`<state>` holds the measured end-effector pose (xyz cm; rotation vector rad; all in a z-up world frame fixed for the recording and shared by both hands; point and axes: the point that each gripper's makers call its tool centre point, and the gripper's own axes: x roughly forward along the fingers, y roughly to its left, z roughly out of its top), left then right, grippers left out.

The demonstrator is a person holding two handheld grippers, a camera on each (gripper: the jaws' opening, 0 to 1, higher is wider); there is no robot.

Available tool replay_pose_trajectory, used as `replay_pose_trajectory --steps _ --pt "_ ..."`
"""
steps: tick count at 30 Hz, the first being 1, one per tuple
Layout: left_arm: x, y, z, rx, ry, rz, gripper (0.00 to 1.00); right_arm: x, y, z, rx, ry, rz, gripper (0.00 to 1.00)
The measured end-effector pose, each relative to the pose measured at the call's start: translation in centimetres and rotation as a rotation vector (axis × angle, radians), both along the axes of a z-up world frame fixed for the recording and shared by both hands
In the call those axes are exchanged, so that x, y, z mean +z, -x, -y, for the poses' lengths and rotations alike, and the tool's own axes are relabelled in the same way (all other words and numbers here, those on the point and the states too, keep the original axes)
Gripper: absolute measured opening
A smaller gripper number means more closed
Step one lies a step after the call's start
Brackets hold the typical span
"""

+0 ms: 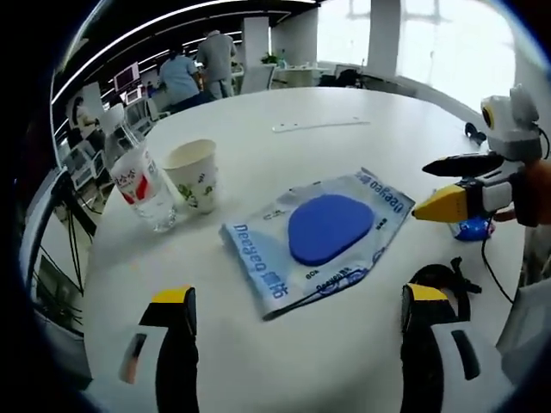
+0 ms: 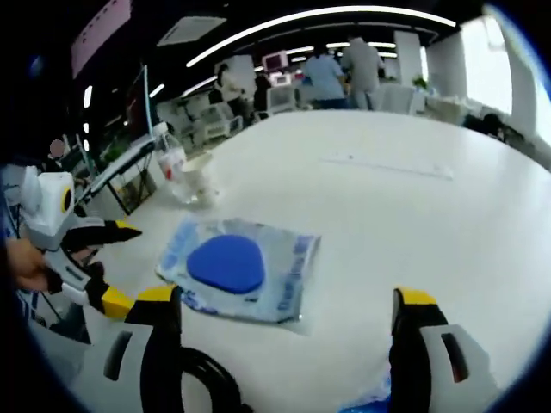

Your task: Arrange the tabletop items into an orderly group along one side of the table until the central work area is clear of visible clutter.

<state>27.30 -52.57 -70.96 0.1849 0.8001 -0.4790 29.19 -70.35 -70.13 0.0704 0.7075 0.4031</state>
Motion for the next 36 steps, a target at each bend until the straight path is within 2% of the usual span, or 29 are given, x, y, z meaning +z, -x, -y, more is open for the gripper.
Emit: replay_pose_trajectory --steps 11,23,32,36 --pt "-1.8 0.3 -0.1 0.037 0.021 -0.052 0.99 -1.3 -0.2 0.8 0.002 0.018 -0.043 0.96" --pt "-3.8 0.7 0.0 0.072 0.014 -0.116 0.97 -2.8 -0.3 -0.2 -0.003 -0.005 -0.093 0.85" --pt "-3.8 0.7 0.0 0.051 -0.010 -0.093 0.95 -3.4 -0.2 -1.2 0.014 -0.004 -0.106 0.80" --pt "-3.7 0.5 -0.1 0.070 -0.008 -0.083 0.93 -3.4 -0.3 -1.4 0.024 0.006 -0.108 0.78"
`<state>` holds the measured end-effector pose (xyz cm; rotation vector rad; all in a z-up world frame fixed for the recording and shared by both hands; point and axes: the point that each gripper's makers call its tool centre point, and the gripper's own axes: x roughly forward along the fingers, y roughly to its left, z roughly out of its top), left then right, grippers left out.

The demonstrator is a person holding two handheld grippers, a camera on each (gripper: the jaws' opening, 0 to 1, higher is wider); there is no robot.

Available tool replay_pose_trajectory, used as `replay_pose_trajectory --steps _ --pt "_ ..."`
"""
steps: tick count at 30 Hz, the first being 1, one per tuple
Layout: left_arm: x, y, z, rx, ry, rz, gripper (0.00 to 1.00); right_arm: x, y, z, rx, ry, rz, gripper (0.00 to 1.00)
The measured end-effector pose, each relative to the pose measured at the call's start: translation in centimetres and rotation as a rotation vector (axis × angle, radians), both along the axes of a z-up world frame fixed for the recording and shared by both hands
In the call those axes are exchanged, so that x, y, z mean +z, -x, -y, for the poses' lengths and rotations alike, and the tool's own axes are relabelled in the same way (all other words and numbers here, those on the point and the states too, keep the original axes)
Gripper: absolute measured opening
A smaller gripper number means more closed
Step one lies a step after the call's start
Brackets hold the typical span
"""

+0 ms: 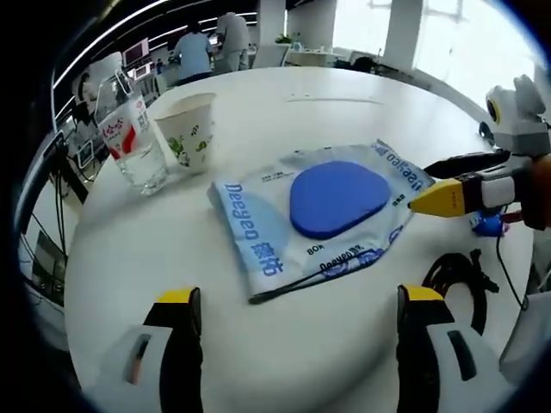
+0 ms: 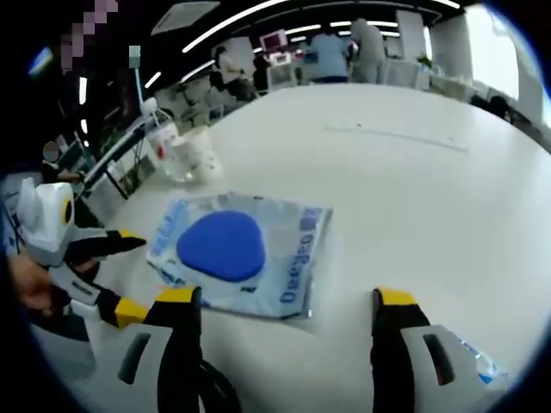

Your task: Arrange the tabletop items into an orderly group along one side of the table until the central work area is clear of visible clutter.

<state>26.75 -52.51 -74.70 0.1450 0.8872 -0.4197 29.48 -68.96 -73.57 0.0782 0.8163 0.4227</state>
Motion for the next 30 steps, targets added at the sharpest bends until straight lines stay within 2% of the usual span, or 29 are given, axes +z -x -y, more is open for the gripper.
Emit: replay_pose_trajectory --steps 5,9,15,19,28,30 --pt "-0.1 -0.3 -0.1 0.014 -0.016 0.002 0.90 -0.3 0.2 -0.2 0.034 0.044 0.002 0.76" --pt "-0.1 -0.3 0.1 0.011 -0.026 0.005 0.87 -0.4 0.1 -0.4 0.050 0.060 0.013 0.68" --pt "0.0 -0.6 -0.1 0.031 -0.029 0.014 0.82 -0.4 0.1 -0.7 0.060 0.062 0.014 0.59" --pt "0.1 -0.8 -0.2 0.048 -0.026 0.021 0.79 -0.4 0.3 -1.0 0.078 0.067 0.023 0.50" --pt "0.3 -1.3 -0.4 0.082 0.009 0.034 0.73 -0.4 0.1 -1.1 0.087 0.075 0.021 0.42" --pt "0.4 -1.4 -0.6 0.096 0.021 0.037 0.71 -0.3 0.0 -1.3 0.076 0.044 0.011 0.42"
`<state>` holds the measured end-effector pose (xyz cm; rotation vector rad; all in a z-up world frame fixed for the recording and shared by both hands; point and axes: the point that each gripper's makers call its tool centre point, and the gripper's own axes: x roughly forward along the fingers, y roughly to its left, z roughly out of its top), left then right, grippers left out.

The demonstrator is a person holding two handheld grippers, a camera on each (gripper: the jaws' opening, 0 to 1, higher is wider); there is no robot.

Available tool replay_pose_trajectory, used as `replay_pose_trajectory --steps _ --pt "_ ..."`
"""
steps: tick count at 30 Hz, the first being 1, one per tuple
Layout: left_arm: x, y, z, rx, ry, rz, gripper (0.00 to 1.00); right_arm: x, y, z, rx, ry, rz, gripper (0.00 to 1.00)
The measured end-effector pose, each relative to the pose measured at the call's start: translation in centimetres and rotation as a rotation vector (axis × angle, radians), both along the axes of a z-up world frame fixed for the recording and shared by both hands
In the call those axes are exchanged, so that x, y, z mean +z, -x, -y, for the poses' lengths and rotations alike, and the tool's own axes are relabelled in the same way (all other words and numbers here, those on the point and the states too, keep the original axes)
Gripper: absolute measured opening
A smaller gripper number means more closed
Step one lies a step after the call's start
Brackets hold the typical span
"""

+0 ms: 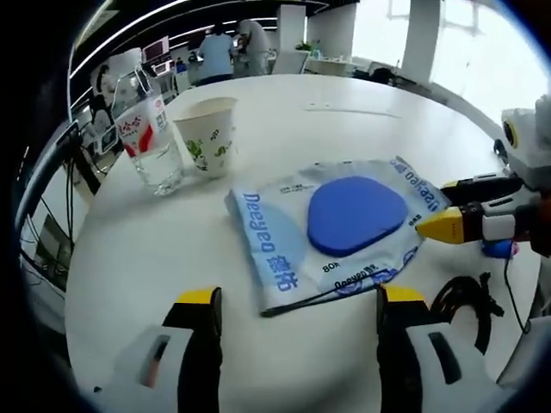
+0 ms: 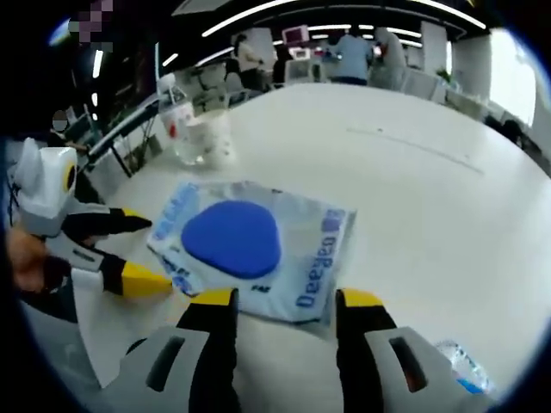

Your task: Arrange the tabletop items into an orderly group along one side of the table until the central work area is clear of visible clutter.

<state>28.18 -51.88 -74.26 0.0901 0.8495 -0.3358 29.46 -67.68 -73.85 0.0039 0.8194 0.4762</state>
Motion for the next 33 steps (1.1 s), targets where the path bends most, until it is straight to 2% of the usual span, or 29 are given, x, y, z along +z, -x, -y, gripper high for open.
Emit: replay_pose_trajectory --steps 6,12,18,20,21,22,24,33 --pt "0.1 -0.4 -0.3 0.019 0.021 0.006 0.65 0.0 -0.3 0.0 -0.011 -0.011 -0.005 0.40" --pt "0.3 -1.2 -0.7 0.058 0.041 0.024 0.56 -0.1 -0.7 0.2 -0.022 -0.001 -0.011 0.33" --pt "0.4 -1.9 -1.3 0.100 0.061 0.026 0.36 -0.3 -1.0 0.9 -0.049 0.008 -0.018 0.20" --pt "0.4 -2.1 -1.4 0.143 0.107 0.021 0.27 -0.4 -1.1 1.1 -0.063 0.006 -0.022 0.17" --pt "0.4 -2.2 -0.9 0.154 0.161 0.021 0.24 -0.4 -1.0 1.1 -0.067 0.006 -0.028 0.14" --pt "0.4 -2.1 -0.7 0.154 0.170 0.014 0.23 -0.4 -0.9 1.1 -0.079 -0.002 -0.035 0.11" --pt "0.4 -2.2 -1.0 0.149 0.142 0.021 0.21 -0.5 -0.8 1.3 -0.081 0.007 -0.036 0.07" --pt "0.3 -2.4 -1.6 0.177 0.154 0.018 0.13 -0.6 -0.4 1.0 -0.092 -0.004 -0.045 0.04"
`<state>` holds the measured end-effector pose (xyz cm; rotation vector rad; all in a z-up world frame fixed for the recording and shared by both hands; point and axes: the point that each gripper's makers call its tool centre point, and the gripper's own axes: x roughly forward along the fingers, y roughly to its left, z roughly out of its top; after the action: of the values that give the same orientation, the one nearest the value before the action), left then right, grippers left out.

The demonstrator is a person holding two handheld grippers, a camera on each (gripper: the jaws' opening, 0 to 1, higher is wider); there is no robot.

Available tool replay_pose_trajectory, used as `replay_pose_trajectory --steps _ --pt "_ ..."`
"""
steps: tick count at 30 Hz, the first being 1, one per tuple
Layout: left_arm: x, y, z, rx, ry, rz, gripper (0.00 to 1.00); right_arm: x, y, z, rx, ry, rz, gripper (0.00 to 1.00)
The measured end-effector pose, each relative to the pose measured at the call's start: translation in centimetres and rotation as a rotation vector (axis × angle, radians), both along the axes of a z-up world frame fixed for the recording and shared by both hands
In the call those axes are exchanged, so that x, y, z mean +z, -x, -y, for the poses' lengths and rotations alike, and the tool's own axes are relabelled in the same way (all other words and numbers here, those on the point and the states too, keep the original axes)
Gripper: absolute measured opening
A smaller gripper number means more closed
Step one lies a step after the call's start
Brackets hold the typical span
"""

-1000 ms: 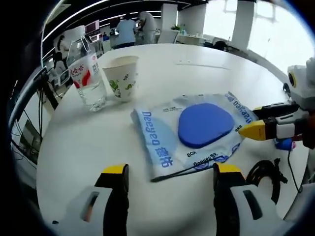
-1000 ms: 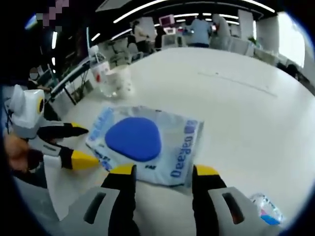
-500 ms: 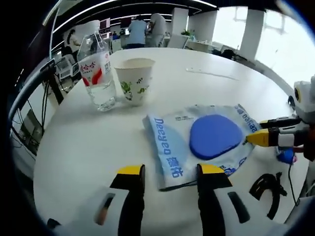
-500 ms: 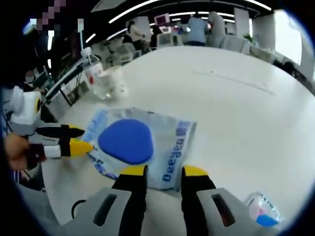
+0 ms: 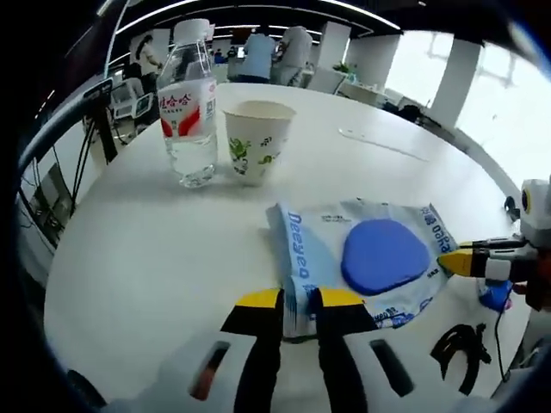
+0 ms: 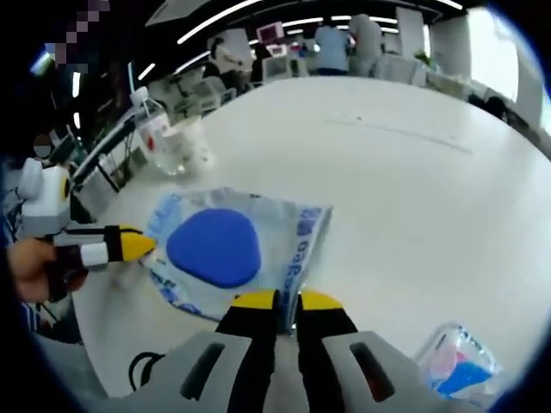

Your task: Arrange the tabletop items into an orderly group along one side of the table until the central work area is clear of visible clutter.

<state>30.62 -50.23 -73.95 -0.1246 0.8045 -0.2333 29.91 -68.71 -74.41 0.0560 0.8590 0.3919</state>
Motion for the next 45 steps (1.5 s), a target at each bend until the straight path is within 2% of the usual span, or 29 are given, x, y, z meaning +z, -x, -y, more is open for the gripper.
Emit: replay_pose_trajectory --steps 13,20,28,33,45 --pt "-0.1 0.4 0.2 -0.025 -0.002 -0.007 0.06 0.4 0.3 -0.5 0.029 0.011 0.004 0.00" --pt "0.0 0.5 0.2 -0.015 0.023 -0.006 0.04 0.4 0.8 -0.6 0.030 0.014 0.011 0.00" --pt "0.3 0.5 0.9 -0.032 0.026 -0.012 0.03 1.7 0.5 0.0 -0.009 0.003 0.054 0.00" --pt "0.9 -0.6 1.8 -0.038 0.059 -0.003 0.03 2.6 -0.2 1.0 -0.037 -0.003 0.085 0.00" --pt "2.1 -3.2 4.3 -0.084 0.085 0.037 0.02 3.6 -2.3 3.4 -0.102 -0.017 0.114 0.00"
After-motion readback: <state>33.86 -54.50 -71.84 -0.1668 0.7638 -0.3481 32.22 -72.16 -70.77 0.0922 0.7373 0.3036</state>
